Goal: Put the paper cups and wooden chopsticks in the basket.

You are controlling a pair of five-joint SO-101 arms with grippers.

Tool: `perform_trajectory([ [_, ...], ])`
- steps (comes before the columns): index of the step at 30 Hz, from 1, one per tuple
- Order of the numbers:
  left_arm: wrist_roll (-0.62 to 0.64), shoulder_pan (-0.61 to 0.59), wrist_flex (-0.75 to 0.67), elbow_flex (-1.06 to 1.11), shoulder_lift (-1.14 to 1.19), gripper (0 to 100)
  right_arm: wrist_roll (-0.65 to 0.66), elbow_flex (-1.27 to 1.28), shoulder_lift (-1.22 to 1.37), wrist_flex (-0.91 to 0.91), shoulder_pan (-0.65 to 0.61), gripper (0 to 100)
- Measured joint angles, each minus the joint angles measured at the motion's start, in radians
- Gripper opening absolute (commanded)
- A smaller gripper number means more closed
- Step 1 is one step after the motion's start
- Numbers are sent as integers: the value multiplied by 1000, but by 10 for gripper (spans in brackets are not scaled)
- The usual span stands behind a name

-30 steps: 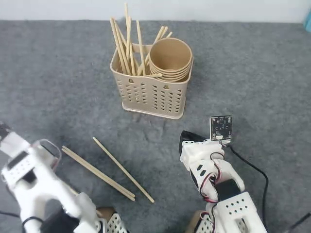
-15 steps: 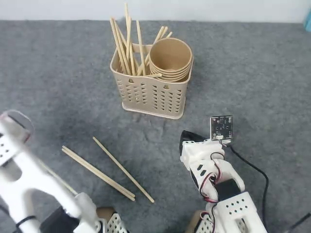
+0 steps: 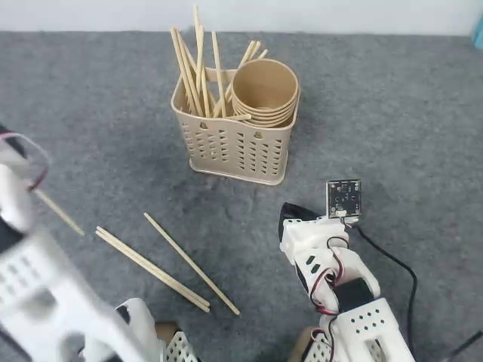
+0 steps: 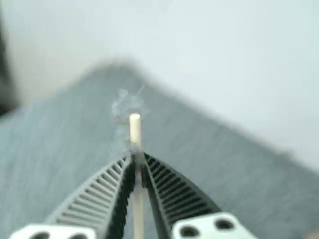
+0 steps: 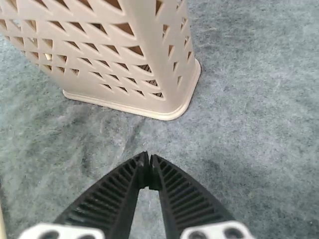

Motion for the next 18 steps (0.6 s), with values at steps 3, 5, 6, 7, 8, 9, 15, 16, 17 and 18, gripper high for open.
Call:
perform_trajectory([
  [3, 2, 126, -41, 0, -133, 12, 0, 0, 0, 0, 0, 8],
  [5, 26, 215, -107, 0, -210, 12, 0, 0, 0, 0, 0, 8],
  [6, 40, 259, -149, -2, -242, 12, 0, 0, 0, 0, 0, 8],
  [7, 46, 302, -196, -2, -273, 12, 0, 0, 0, 0, 0, 8],
  [8, 46, 347, -255, -2, -285, 12, 0, 0, 0, 0, 0, 8],
  [9, 46, 387, -319, -2, -288, 12, 0, 0, 0, 0, 0, 8],
  [15, 35, 586, -730, 61, -213, 12, 0, 0, 0, 0, 35, 8],
  [16, 20, 601, -793, 77, -183, 12, 0, 0, 0, 0, 37, 8],
  [17, 8, 614, -853, 89, -144, 12, 0, 0, 0, 0, 37, 8],
  [18, 2, 629, -907, 101, -107, 12, 0, 0, 0, 0, 35, 8],
])
